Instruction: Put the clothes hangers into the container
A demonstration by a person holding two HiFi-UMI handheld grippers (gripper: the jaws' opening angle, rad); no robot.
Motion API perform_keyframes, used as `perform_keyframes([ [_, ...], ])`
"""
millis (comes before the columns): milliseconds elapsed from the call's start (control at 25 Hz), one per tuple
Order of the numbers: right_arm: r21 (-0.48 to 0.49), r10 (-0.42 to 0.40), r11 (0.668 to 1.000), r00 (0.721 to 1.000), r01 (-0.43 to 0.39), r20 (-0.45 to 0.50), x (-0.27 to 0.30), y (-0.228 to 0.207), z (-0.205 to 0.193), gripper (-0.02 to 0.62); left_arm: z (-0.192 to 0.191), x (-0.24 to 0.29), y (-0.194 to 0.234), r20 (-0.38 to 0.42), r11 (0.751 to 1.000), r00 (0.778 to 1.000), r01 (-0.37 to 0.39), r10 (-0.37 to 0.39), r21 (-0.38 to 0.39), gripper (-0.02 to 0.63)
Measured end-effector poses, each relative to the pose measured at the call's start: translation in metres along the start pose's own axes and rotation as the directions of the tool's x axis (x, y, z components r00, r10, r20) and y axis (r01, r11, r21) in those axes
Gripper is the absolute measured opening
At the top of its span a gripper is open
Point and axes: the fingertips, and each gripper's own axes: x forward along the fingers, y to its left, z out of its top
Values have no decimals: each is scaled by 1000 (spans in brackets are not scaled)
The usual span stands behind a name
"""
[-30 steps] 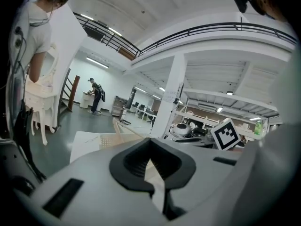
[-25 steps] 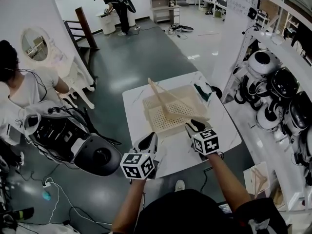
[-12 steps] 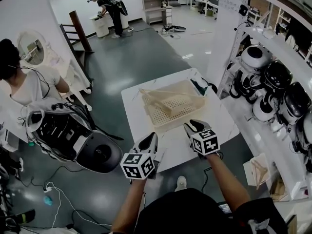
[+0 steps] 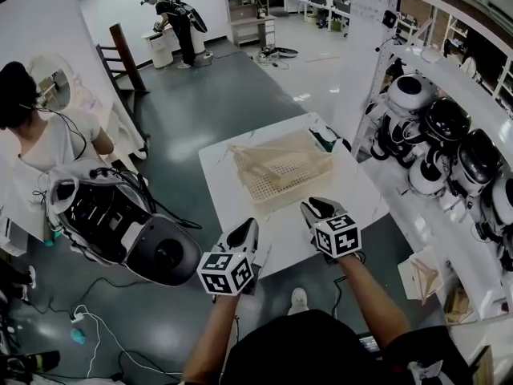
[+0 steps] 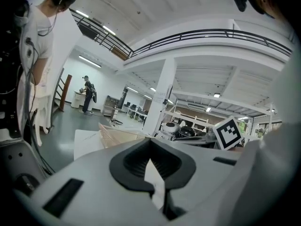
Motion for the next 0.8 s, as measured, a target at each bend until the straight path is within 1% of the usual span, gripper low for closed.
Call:
perform_keyframes([
  [160,2,1,1000,1000,-1,20,-11,21,0,89,-1,-18,1,3,1000,1000,8,-8,7,5],
  [440,12,-31,999,998,30,57,-34,33,4,47,-1,-38,-1,20,1000,1000,8,-8,12,5],
  [600,16,-33,999,996,31,83,-45,32,0,35,-11,-35,-14,8,998,1000,18,-19,63,5],
  [800,-2,-33,999,993,34,116,-60,52,-1,25,-14,-49,-27,19,996,998,52,-54,76,5],
])
